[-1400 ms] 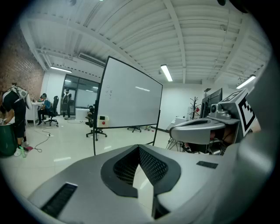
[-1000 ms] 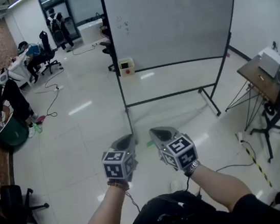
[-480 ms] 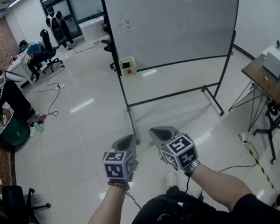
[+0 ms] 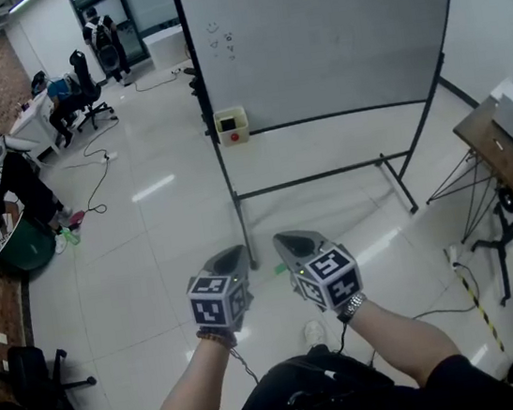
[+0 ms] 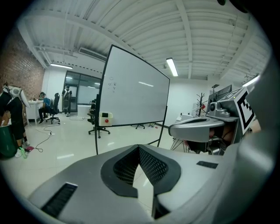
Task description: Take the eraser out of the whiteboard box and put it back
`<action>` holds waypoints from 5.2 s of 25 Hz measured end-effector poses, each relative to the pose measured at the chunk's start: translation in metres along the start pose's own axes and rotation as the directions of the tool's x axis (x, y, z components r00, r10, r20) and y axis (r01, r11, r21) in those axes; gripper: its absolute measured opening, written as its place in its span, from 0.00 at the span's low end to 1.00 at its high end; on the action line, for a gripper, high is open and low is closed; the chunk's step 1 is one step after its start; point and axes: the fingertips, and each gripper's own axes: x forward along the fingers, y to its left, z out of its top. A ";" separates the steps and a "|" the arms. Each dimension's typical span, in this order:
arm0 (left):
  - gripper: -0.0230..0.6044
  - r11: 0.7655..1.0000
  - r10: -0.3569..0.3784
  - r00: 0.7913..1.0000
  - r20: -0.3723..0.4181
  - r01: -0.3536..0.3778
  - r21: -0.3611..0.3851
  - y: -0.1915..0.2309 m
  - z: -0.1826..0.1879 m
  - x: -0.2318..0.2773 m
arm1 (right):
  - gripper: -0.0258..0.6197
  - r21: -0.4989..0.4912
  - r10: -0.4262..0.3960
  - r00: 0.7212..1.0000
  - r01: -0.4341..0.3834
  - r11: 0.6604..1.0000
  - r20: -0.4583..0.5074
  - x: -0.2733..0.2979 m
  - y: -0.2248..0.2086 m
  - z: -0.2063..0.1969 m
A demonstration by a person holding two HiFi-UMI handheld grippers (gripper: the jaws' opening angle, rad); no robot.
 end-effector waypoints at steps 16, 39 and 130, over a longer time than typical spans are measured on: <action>0.04 0.999 0.048 0.998 -0.049 -0.048 -0.011 0.021 0.048 0.128 | 0.08 0.038 0.058 0.998 -0.058 0.998 -0.019 0.065 -0.124 0.020; 0.04 0.995 0.103 0.994 -0.028 -0.103 -0.012 0.029 0.086 0.202 | 0.08 0.016 0.110 0.994 -0.110 0.994 -0.021 0.101 -0.199 0.043; 0.04 0.991 0.011 0.991 -0.135 -0.029 -0.129 0.331 0.134 0.390 | 0.38 -0.179 0.063 0.955 -0.118 0.977 -0.289 0.462 -0.291 0.089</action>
